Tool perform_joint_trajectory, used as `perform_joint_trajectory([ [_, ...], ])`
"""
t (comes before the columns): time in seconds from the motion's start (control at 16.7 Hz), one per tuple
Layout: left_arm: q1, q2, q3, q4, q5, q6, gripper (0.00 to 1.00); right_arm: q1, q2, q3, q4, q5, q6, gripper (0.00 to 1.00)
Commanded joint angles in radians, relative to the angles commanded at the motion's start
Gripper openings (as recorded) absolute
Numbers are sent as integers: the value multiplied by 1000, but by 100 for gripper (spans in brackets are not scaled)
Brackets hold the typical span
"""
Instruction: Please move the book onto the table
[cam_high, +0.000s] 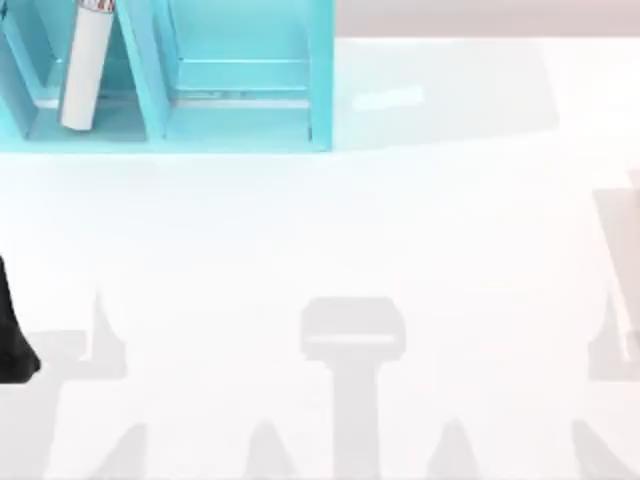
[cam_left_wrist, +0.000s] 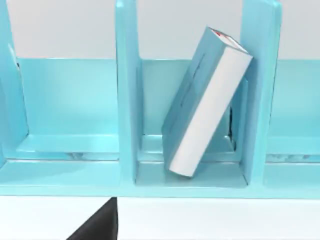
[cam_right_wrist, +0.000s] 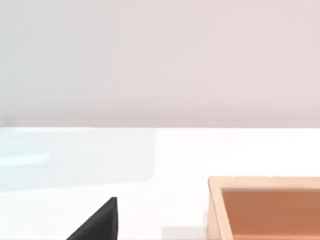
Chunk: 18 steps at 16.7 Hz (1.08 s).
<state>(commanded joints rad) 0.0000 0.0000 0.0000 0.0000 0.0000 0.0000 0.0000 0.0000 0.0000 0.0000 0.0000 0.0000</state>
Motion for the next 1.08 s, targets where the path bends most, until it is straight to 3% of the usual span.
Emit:
perform_joint_trajectory([
  [0.24,-6,31,22,30,-4,9,100,0,0,0,0,0,0,100],
  [0.48,-28,220,117,202,-29,48,100,0,0,0,0,0,0,100],
  [1.08,-87,1247,432,812,-117,217,100,0,0,0,0,0,0,100],
])
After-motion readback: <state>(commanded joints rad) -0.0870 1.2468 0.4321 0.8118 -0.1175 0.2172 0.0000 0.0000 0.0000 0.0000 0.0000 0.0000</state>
